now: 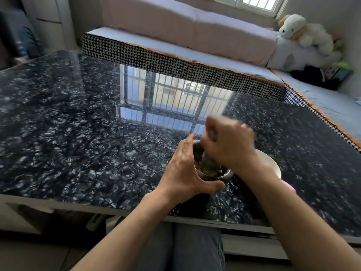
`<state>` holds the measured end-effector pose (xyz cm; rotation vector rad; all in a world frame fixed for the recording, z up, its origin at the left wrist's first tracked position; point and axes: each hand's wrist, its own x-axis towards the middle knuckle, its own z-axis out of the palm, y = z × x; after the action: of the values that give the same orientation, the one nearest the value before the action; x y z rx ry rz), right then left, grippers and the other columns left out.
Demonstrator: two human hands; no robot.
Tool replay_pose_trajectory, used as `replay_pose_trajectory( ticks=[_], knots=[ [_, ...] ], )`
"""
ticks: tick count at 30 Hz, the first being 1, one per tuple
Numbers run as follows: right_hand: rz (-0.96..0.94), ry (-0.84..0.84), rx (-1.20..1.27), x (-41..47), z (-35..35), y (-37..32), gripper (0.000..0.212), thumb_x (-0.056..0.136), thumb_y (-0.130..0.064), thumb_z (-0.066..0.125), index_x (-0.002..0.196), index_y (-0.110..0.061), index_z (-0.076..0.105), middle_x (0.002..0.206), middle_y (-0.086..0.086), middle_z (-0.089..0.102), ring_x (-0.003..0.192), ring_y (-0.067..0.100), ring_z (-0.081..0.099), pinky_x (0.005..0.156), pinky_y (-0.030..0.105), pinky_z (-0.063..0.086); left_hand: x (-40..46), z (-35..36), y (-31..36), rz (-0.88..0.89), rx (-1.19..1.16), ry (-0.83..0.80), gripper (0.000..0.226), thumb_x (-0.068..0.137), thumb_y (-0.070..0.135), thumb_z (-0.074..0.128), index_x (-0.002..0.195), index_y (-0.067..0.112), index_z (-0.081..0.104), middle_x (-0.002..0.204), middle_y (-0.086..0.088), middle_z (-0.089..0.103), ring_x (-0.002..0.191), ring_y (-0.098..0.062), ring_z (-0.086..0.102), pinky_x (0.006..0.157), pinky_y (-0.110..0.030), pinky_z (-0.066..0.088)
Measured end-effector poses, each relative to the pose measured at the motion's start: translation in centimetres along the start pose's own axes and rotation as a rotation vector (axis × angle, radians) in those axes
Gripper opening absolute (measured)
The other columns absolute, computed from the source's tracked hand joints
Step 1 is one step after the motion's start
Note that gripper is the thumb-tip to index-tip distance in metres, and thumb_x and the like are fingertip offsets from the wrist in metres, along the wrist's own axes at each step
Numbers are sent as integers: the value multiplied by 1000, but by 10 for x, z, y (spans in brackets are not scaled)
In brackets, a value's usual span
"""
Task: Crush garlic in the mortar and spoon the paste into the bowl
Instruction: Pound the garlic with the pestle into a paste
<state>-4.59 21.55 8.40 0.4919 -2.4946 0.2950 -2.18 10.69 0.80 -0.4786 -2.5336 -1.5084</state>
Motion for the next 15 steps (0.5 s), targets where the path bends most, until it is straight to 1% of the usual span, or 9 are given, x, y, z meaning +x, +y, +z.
replay_pose_trajectory(
  ticks=[2, 4, 5, 8, 9, 10, 11, 13, 15],
  knots=[
    [21, -117, -31, -8, 9, 2, 19, 77, -23, 57, 67, -19, 42, 58, -6, 44, 53, 25, 42, 48, 27, 20, 0, 0, 0, -4, -7, -4, 125, 52, 43, 84, 146, 12, 8, 144, 0, 27, 130, -10, 30, 102, -17, 26],
    [48, -133, -4, -6, 6, 7, 15, 79, -22, 57, 70, -18, 46, 56, -8, 41, 56, 23, 40, 47, 28, 20, -1, 0, 0, -2, -6, 0, 125, 51, 44, 84, 146, 12, 8, 143, 0, 28, 129, -11, 32, 102, -17, 26],
    [77, -98, 29, -3, 1, 10, 13, 79, -21, 57, 71, -17, 48, 56, -7, 42, 56, 22, 41, 50, 28, 21, 0, 0, 0, 0, -4, -1, 125, 51, 45, 83, 146, 12, 8, 143, -1, 28, 130, -11, 31, 102, -17, 25],
    [164, 126, 191, 4, -8, 11, 15, 79, -19, 59, 69, -19, 48, 57, -1, 50, 55, 22, 48, 58, 28, 34, -1, 1, -1, 3, 2, 0, 125, 51, 47, 83, 146, 12, 9, 145, -3, 28, 132, -11, 28, 102, -16, 22],
    [153, 145, 196, 2, -6, 8, 15, 78, -20, 57, 68, -20, 46, 57, -1, 50, 54, 22, 49, 58, 29, 38, 0, 1, -1, 5, 2, 3, 125, 51, 46, 83, 146, 12, 9, 145, -3, 27, 132, -11, 27, 102, -16, 21],
    [131, 107, 164, -3, -1, 3, 14, 77, -22, 55, 67, -21, 45, 57, -2, 49, 53, 23, 48, 57, 31, 40, 0, 1, -1, 7, 2, 4, 125, 51, 46, 83, 145, 12, 9, 146, -2, 26, 133, -10, 26, 101, -15, 20],
    [112, 39, 133, -9, 5, -2, 15, 77, -24, 54, 68, -21, 44, 59, -3, 48, 53, 22, 47, 56, 31, 39, 0, 1, 0, 9, 4, 1, 125, 52, 45, 83, 146, 12, 8, 147, -2, 25, 133, -10, 24, 101, -14, 18],
    [116, -86, 124, -15, 15, -4, 17, 79, -23, 57, 69, -18, 44, 61, -5, 47, 57, 23, 45, 57, 30, 31, 0, 2, -1, 12, 7, 7, 125, 52, 44, 83, 146, 12, 7, 148, -1, 23, 134, -8, 22, 101, -13, 17],
    [121, -67, 129, -11, 11, 1, 15, 79, -21, 58, 70, -16, 47, 58, -5, 46, 57, 22, 45, 58, 29, 29, 0, 1, 0, 12, 5, 6, 124, 52, 45, 83, 146, 12, 8, 147, -1, 24, 133, -8, 23, 102, -14, 19]
  ],
)
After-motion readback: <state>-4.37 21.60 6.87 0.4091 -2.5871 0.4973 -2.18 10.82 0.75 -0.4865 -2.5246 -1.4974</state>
